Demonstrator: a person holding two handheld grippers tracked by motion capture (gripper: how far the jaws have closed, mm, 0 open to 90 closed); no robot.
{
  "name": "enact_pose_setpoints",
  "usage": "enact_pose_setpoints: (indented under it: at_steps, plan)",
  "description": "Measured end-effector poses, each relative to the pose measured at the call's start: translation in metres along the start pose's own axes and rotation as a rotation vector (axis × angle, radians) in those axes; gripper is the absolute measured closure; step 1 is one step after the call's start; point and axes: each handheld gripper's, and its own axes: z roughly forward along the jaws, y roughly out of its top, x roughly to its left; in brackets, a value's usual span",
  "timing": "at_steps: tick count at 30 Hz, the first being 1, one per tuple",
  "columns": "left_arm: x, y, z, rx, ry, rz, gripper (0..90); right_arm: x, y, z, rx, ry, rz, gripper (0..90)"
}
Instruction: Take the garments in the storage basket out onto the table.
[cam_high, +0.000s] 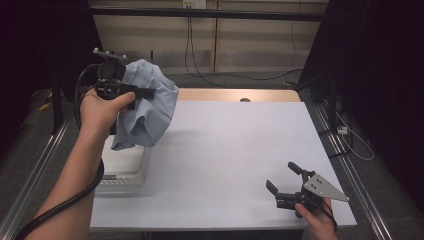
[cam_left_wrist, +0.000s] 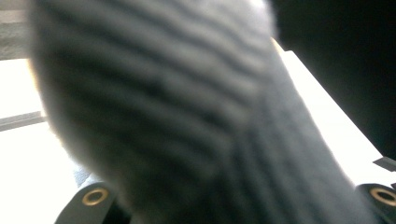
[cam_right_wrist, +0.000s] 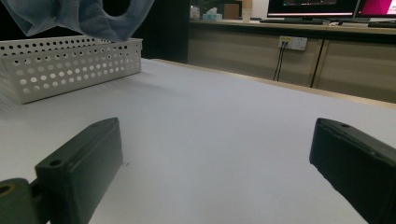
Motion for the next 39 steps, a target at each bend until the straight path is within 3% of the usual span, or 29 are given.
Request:
enact_pose_setpoints:
  at_steps: [2,4,13,25,29,34,39]
  plan:
    - [-0.004,0.001,0.002,-0.003,-0.022,-0.008,74.4,0.0,0.0,0.0,0.0,0.001,0.001,2.1]
    - [-0.007,0.001,0.005,0.007,-0.042,0.009,74.5,0.0,0.0,0.0,-0.001,0.0,0.007,2.1]
    - [-0.023,-0.001,0.014,0.024,-0.07,0.054,74.8,0.0,0.0,0.0,-0.002,0.001,0.006,2.1]
    - [-0.032,-0.01,0.032,0.042,-0.108,0.063,75.3,0.0,0.0,0.0,0.0,0.001,0.006,2.1]
    - [-0.035,-0.013,0.035,0.038,-0.137,0.062,80.0,0.0,0.0,0.0,-0.001,-0.001,0.006,2.1]
    - [-0.04,-0.016,0.045,0.109,-0.092,0.106,81.1,0.0,0.0,0.0,0.001,0.002,-0.001,2.1]
    - [-0.044,-0.021,0.054,0.106,-0.122,0.099,81.4,0.0,0.0,0.0,-0.003,0.0,0.004,2.1]
